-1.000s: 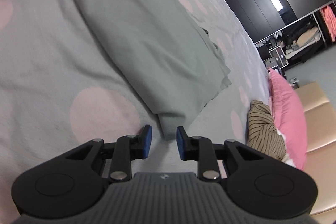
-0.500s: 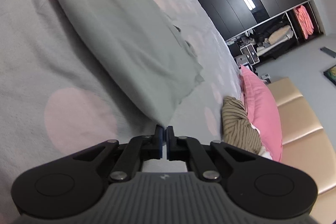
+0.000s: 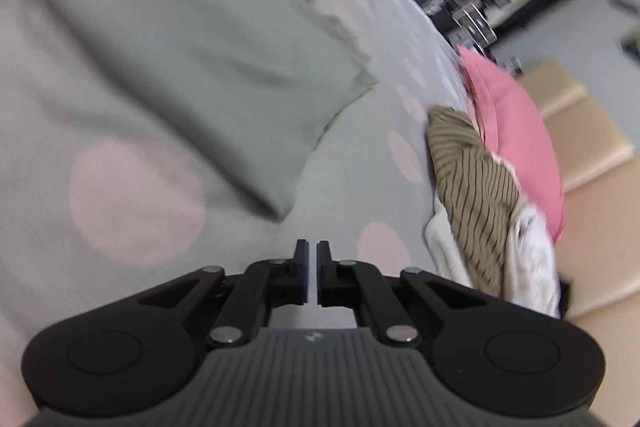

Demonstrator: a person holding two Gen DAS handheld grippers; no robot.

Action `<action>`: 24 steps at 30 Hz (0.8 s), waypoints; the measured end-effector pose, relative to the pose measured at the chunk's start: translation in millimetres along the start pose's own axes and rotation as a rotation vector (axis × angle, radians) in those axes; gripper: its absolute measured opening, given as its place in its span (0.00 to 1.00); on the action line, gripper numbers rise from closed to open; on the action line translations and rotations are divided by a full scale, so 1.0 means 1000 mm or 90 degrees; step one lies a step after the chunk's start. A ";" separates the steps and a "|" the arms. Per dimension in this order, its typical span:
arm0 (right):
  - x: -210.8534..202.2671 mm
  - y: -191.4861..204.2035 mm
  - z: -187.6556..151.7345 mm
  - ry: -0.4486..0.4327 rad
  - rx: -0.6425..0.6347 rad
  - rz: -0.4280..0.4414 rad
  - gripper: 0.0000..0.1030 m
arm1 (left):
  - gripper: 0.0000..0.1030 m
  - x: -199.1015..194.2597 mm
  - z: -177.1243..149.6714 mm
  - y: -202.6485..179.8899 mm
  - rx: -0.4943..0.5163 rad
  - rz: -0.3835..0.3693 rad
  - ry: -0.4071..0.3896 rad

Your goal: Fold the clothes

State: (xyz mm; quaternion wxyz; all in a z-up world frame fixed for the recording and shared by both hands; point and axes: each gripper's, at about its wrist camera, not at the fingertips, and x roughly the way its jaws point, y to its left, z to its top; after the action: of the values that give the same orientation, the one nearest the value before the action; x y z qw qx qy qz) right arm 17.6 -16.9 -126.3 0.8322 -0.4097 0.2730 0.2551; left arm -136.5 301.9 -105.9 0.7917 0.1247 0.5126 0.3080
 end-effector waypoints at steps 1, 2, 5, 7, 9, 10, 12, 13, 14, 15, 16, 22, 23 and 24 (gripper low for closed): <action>-0.002 -0.007 0.003 -0.009 0.050 0.025 0.12 | 0.12 -0.003 0.002 0.005 -0.034 -0.019 -0.001; -0.003 -0.013 0.007 -0.015 0.097 0.052 0.21 | 0.18 -0.004 0.004 0.010 -0.069 -0.047 -0.002; 0.001 -0.033 0.011 -0.027 0.226 0.122 0.35 | 0.25 -0.004 0.007 0.024 -0.176 -0.149 -0.003; 0.006 -0.045 0.010 -0.022 0.304 0.170 0.37 | 0.37 -0.003 0.006 0.033 -0.248 -0.217 -0.002; 0.011 -0.052 0.006 0.000 0.395 0.216 0.38 | 0.46 0.002 0.002 0.040 -0.321 -0.270 0.007; 0.015 -0.055 0.002 0.014 0.444 0.240 0.38 | 0.46 0.007 -0.001 0.043 -0.356 -0.294 0.018; 0.021 -0.059 -0.010 0.047 0.539 0.276 0.38 | 0.46 0.016 -0.007 0.050 -0.428 -0.340 0.041; 0.025 -0.061 -0.015 0.063 0.580 0.288 0.38 | 0.46 0.022 -0.010 0.052 -0.463 -0.358 0.052; 0.027 -0.063 -0.020 0.074 0.618 0.299 0.38 | 0.46 0.028 -0.013 0.055 -0.499 -0.378 0.060; 0.029 -0.065 -0.025 0.080 0.655 0.309 0.38 | 0.46 0.033 -0.017 0.058 -0.534 -0.397 0.069; 0.032 -0.068 -0.029 0.084 0.691 0.319 0.39 | 0.46 0.039 -0.019 0.061 -0.565 -0.416 0.076; 0.047 -0.074 -0.037 0.093 0.812 0.367 0.44 | 0.46 0.055 -0.018 0.058 -0.637 -0.472 0.085; 0.048 -0.073 -0.036 0.089 0.815 0.372 0.44 | 0.46 0.056 -0.017 0.056 -0.637 -0.472 0.084; 0.050 -0.072 -0.034 0.086 0.817 0.377 0.44 | 0.46 0.058 -0.015 0.054 -0.637 -0.472 0.083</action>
State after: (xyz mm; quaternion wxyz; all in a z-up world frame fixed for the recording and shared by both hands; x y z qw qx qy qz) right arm 92.2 -73.5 -138.2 0.7860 0.2379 0.5205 0.2337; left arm -153.2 378.1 -127.0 0.7754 -0.4663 0.3629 0.2226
